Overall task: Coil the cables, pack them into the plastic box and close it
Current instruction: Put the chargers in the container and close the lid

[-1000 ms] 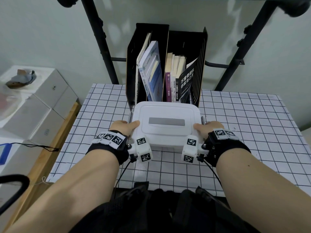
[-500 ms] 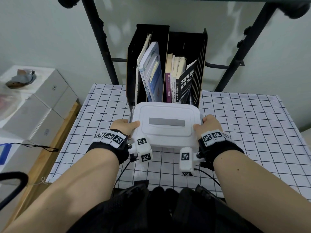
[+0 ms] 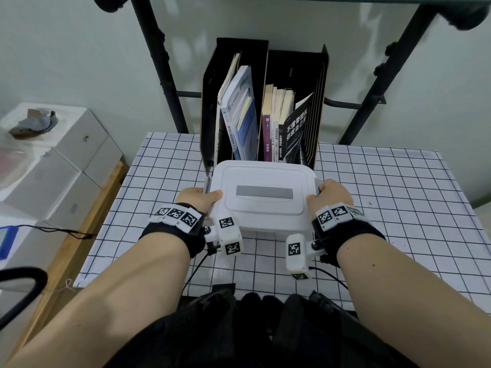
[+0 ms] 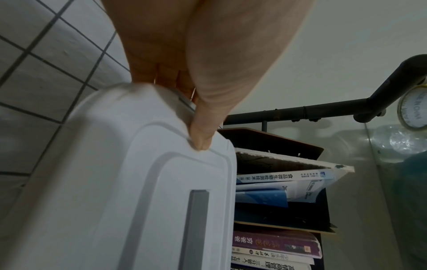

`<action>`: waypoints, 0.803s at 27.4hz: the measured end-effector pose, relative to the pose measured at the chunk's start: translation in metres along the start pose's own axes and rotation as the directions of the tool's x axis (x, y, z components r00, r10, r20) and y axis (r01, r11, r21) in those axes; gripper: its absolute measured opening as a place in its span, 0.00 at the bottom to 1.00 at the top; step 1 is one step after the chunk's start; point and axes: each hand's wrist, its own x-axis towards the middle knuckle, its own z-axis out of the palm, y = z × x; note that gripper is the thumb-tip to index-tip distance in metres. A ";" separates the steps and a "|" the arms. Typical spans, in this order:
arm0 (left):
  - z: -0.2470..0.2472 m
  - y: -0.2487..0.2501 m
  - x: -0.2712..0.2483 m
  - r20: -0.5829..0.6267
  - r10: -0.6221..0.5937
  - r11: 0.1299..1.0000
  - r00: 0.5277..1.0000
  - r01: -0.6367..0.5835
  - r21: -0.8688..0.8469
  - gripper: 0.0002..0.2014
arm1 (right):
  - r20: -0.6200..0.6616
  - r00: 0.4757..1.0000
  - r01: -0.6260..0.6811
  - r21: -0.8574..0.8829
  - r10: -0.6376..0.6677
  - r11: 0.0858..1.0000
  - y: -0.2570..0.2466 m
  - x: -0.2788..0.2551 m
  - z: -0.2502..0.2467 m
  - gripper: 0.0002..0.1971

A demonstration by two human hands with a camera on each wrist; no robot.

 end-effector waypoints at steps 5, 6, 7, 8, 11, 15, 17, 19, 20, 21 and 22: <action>0.001 -0.002 0.003 -0.002 -0.004 1.000 1.000 0.004 -0.019 0.34 | -0.008 1.000 0.023 -0.048 -0.024 0.999 -0.002 0.001 0.003 0.09; 0.001 -0.002 0.003 -0.002 -0.004 1.000 1.000 0.004 -0.021 0.34 | -0.012 1.000 0.021 -0.046 -0.022 0.999 -0.002 0.001 0.003 0.09; 0.001 -0.002 0.003 0.000 -0.005 1.000 1.000 0.005 -0.028 0.34 | -0.014 1.000 0.020 -0.046 -0.021 0.999 -0.002 0.001 0.003 0.09; 0.001 -0.003 0.004 -0.002 -0.001 0.999 1.000 0.001 -0.036 0.33 | -0.016 1.000 0.021 -0.046 -0.021 0.999 -0.002 0.001 0.003 0.08; 0.002 -0.003 0.004 -0.006 0.036 0.999 0.999 -0.037 -0.029 0.24 | -0.013 1.000 0.010 -0.070 -0.011 0.997 -0.003 0.001 0.002 0.08; 0.004 -0.002 0.003 -0.023 0.088 0.996 0.996 -0.088 -0.034 0.16 | -0.005 1.000 0.011 -0.092 -0.011 0.996 -0.003 0.002 0.003 0.07; 0.005 -0.001 0.001 -0.045 0.109 0.993 0.993 -0.111 -0.043 0.15 | -0.005 1.000 0.023 -0.090 -0.023 0.996 -0.003 0.002 0.003 0.04; 0.006 0.001 -0.001 -0.075 0.122 0.991 0.990 -0.126 -0.045 0.15 | 0.000 0.999 0.038 -0.090 -0.039 0.995 -0.003 0.001 0.001 0.01; 0.007 0.001 -0.002 -0.083 0.127 0.990 0.988 -0.131 -0.044 0.16 | 0.003 0.999 0.049 -0.095 -0.049 0.994 -0.003 0.001 0.000 0.01; 0.007 0.002 -0.003 -0.089 0.127 0.991 0.988 -0.131 -0.039 0.17 | 0.009 0.998 0.062 -0.103 -0.062 0.993 -0.003 0.001 -0.001 0.01; 0.007 0.002 -0.003 -0.096 0.125 0.991 0.988 -0.129 -0.035 0.18 | 0.018 0.997 0.076 -0.109 -0.074 0.991 -0.003 0.001 -0.001 0.02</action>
